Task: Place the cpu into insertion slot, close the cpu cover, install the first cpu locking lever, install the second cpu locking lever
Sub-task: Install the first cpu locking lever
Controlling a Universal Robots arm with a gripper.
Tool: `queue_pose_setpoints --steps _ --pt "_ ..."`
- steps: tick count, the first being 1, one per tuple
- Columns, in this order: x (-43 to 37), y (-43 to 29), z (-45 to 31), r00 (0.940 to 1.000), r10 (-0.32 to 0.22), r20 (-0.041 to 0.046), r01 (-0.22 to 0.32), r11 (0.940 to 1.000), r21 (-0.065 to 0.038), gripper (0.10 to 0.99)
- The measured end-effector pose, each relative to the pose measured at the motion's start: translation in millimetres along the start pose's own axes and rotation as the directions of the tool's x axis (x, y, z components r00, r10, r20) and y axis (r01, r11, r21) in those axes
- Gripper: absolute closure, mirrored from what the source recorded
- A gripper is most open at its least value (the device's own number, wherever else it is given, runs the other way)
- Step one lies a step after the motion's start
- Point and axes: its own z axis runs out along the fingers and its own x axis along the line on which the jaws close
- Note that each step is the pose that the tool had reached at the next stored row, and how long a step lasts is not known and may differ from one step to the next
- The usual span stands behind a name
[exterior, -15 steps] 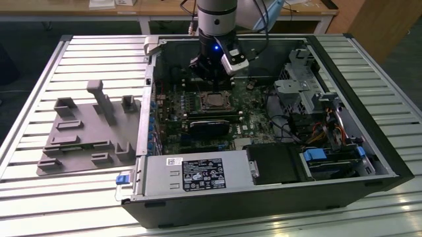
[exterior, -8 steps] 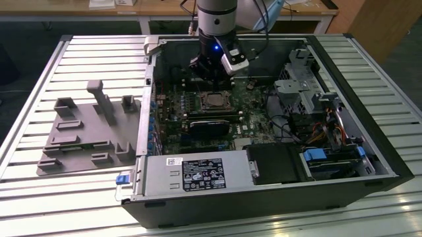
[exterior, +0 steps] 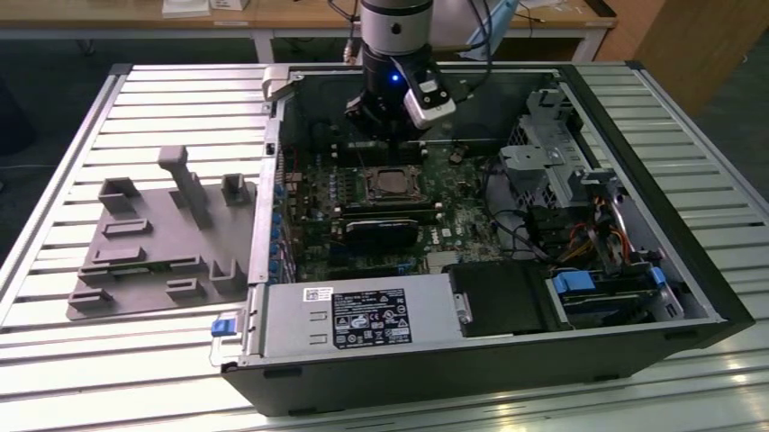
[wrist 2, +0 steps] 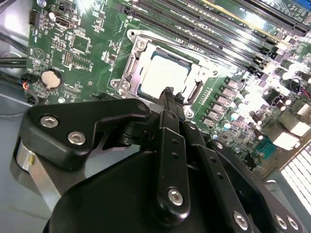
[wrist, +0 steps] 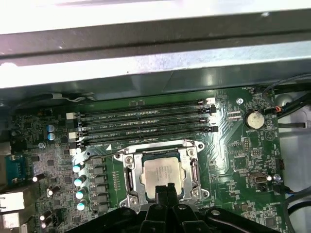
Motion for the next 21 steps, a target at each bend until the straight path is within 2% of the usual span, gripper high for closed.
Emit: queue_pose_setpoints --steps 3,6,21 --pt "0.1 0.0 -0.8 1.0 0.0 0.0001 0.0 1.0 0.0 0.98" --pt "4.5 -0.6 -1.2 1.0 0.0 0.0003 0.0 1.0 0.0 0.98" --pt "48.2 -6.6 -3.5 1.0 0.0 0.0012 0.0 1.0 0.0 0.98"
